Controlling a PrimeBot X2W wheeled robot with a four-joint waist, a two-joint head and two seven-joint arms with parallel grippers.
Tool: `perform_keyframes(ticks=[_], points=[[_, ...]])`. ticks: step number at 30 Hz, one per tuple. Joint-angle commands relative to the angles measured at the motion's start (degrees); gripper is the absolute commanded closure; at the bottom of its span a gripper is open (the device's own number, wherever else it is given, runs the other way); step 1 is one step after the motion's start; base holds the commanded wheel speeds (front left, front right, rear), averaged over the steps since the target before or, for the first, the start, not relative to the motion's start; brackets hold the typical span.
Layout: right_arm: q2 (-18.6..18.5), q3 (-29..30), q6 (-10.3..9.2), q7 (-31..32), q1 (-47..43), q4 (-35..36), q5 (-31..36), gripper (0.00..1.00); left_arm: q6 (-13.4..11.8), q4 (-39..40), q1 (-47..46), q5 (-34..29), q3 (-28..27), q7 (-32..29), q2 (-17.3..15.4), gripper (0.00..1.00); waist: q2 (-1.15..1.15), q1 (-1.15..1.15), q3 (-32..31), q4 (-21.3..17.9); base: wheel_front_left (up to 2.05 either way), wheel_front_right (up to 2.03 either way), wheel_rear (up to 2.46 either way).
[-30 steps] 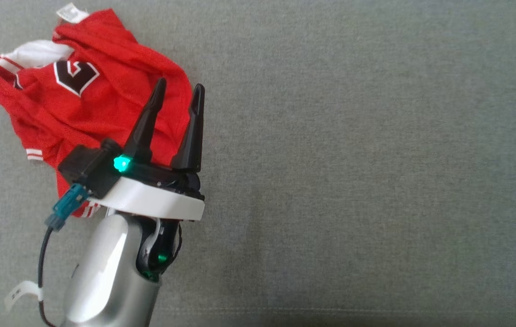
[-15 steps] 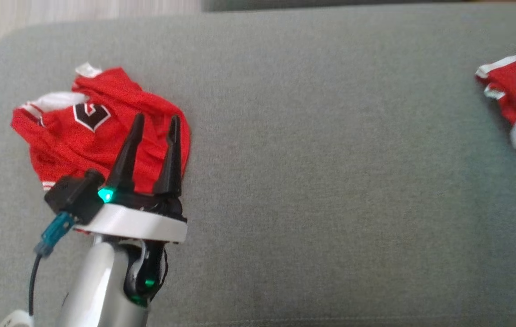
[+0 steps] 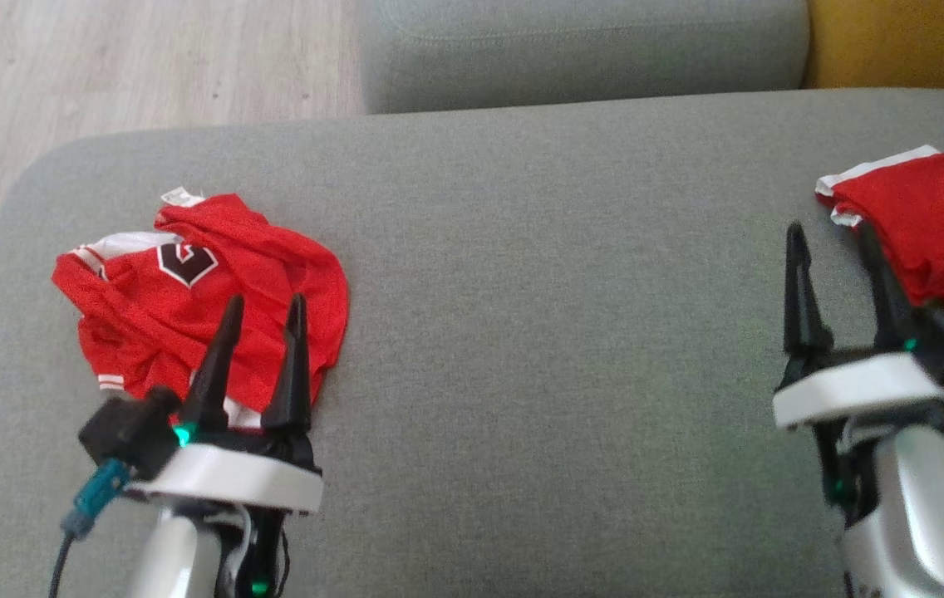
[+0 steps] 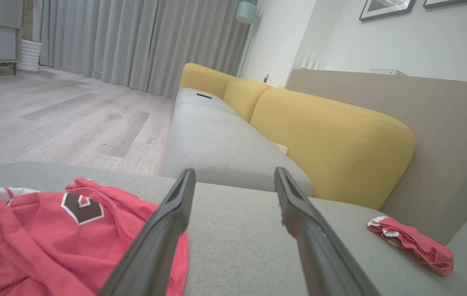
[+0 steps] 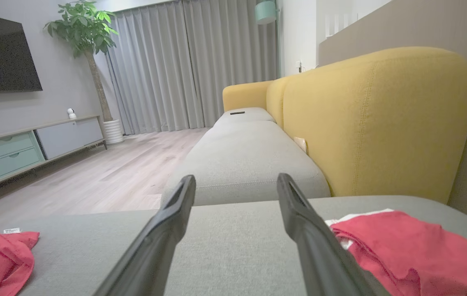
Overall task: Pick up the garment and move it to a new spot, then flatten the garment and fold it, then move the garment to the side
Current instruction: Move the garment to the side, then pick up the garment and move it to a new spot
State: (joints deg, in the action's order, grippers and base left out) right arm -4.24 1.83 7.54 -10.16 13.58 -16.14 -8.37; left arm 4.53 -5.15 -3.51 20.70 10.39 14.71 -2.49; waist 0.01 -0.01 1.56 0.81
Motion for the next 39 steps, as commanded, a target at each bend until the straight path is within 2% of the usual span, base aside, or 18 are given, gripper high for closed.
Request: perform_keyframes(ticks=[1,15,31,39], points=[[0.31,-1.72,-0.05,-1.05,0.7,2.22,-0.77,0.0,0.04,1.71,-1.22,-0.76,-1.95,0.29,-0.39,0.0,-0.01,0.01,-0.48,0.07,0.0,0.0,0.0],[1.34,-5.7,-0.05,-4.78,-7.96,0.0,-5.26,0.0,0.27,2.19,2.16,-0.74,-1.9,0.29,-0.39,0.0,-0.01,0.01,-1.98,0.23,0.0,0.0,0.0],[1.35,-5.74,-0.05,-4.83,-8.75,0.89,-5.38,0.0,0.12,2.31,2.28,-0.92,-2.17,0.29,-0.39,0.0,-0.01,0.01,-2.28,-0.85,0.0,0.0,0.0],[1.35,-6.32,-0.05,-4.84,-9.05,0.65,-5.64,0.0,-0.07,1.92,2.06,-1.02,-2.27,0.29,-0.39,0.0,-0.01,0.01,-2.42,0.69,0.0,0.0,0.0]])
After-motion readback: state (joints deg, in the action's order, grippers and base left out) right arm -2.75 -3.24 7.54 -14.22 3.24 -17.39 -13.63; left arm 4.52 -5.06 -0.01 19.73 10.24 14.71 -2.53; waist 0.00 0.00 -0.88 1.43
